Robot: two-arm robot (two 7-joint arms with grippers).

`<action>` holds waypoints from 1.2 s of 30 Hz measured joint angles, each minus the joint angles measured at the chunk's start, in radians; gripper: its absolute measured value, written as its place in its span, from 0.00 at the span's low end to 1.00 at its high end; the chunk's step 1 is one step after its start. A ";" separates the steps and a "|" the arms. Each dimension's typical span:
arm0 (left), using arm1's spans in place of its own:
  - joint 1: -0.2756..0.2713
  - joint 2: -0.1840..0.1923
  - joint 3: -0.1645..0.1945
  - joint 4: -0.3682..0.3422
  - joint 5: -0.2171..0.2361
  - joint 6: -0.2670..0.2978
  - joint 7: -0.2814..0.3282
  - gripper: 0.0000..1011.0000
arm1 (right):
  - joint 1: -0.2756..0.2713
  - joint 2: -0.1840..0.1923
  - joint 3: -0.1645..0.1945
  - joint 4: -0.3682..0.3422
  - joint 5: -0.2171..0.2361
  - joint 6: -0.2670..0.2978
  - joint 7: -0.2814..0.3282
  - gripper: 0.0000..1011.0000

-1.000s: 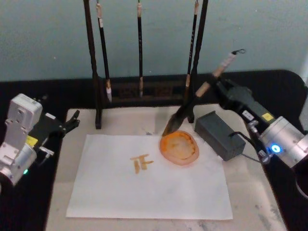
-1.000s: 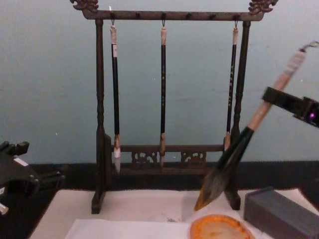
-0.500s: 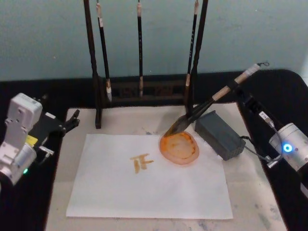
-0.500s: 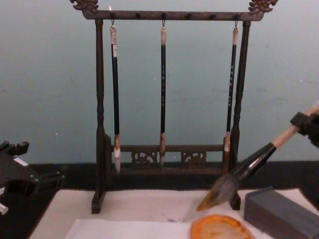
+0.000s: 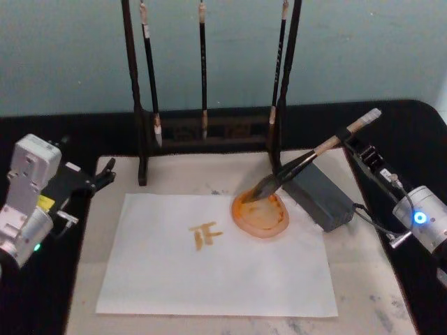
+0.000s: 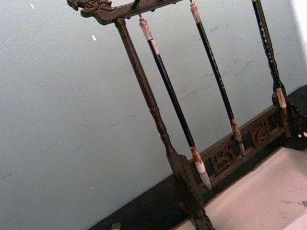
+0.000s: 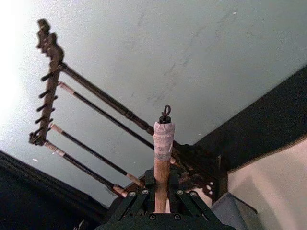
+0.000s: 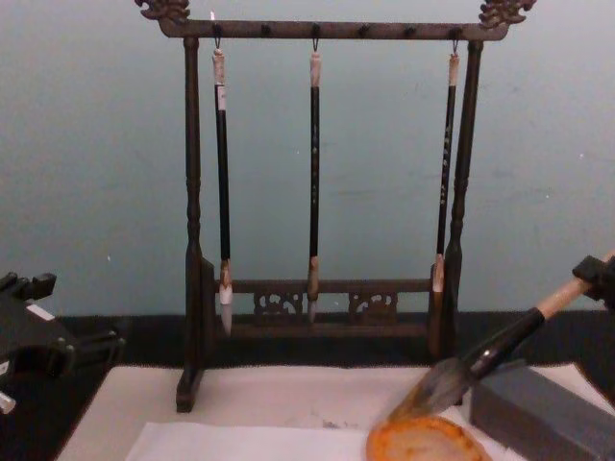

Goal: Pick up the brush from the inkstone, write on the paper, then place the brush back to its original position.

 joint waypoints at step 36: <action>0.000 0.000 0.000 0.000 0.000 0.000 0.000 1.00 | 0.025 0.022 -0.055 0.082 0.100 -0.023 -0.070 0.15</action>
